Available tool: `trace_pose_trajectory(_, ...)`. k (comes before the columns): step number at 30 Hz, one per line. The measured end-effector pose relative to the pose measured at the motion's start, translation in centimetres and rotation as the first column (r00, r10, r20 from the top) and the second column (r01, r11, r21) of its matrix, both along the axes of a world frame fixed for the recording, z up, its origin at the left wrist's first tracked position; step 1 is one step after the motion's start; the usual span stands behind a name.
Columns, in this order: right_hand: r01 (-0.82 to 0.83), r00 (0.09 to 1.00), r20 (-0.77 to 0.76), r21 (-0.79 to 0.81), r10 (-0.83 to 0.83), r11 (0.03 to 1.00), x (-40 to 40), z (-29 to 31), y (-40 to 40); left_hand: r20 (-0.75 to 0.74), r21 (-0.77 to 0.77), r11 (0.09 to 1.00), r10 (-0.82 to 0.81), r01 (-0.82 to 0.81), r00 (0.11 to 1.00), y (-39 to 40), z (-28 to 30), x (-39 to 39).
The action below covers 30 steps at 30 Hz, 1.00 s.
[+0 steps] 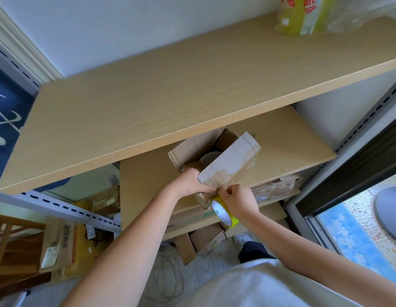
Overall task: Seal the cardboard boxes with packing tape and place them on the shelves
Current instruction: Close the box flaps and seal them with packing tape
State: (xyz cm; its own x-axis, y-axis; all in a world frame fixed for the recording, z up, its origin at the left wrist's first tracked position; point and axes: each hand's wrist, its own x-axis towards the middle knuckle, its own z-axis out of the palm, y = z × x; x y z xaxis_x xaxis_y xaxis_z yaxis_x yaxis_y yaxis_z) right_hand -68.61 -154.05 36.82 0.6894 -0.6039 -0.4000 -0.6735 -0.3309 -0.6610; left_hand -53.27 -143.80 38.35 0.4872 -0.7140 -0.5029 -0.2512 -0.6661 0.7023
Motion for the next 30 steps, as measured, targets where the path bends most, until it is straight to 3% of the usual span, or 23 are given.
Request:
trace_pose_trajectory(5,0.033,0.997,0.072,0.029,-0.035,0.999,-0.3,-0.6,0.4,0.068,0.084,0.995,-0.055,0.049,0.996,-0.9,0.4,-0.2)
trace_pose_trajectory(7,0.039,0.992,0.111,0.200,-0.062,0.979,-0.6,-0.9,0.2,0.082,0.108,0.993,-0.054,0.045,0.995,-1.1,0.4,-0.2)
trace_pose_trajectory(9,0.038,0.983,0.142,0.456,-0.115,0.889,-1.4,-0.6,-0.4,0.086,0.138,0.990,-0.054,0.042,0.995,-1.2,0.2,0.1)
trace_pose_trajectory(12,-0.140,0.984,0.173,0.618,0.040,0.774,-3.0,-0.4,-1.5,0.052,0.160,0.986,-0.052,0.043,0.997,-1.0,-0.1,0.5)
trace_pose_trajectory(16,-0.226,0.972,0.188,0.598,0.140,0.769,-3.3,-0.8,-2.0,0.000,0.153,0.988,-0.029,0.028,1.000,-1.0,-0.2,0.6)
trace_pose_trajectory(21,-0.230,0.971,0.076,0.574,0.229,0.786,-0.9,0.8,-2.8,-0.062,0.155,0.988,-0.005,0.015,0.998,-1.0,0.0,1.0)
trace_pose_trajectory(25,-0.128,0.976,-0.067,0.593,0.207,0.795,1.4,2.0,-2.0,-0.023,0.127,0.992,0.005,-0.002,1.000,-0.9,-0.5,1.1)
trace_pose_trajectory(28,-0.185,0.955,-0.121,0.472,0.272,0.862,1.0,2.1,-1.4,-0.041,0.165,0.986,-0.018,0.024,0.999,-0.9,0.1,1.0)
trace_pose_trajectory(30,-0.181,0.960,-0.102,0.484,0.260,0.856,-0.2,0.0,-1.0,-0.018,0.214,0.976,-0.042,0.045,0.999,-1.0,0.1,1.1)
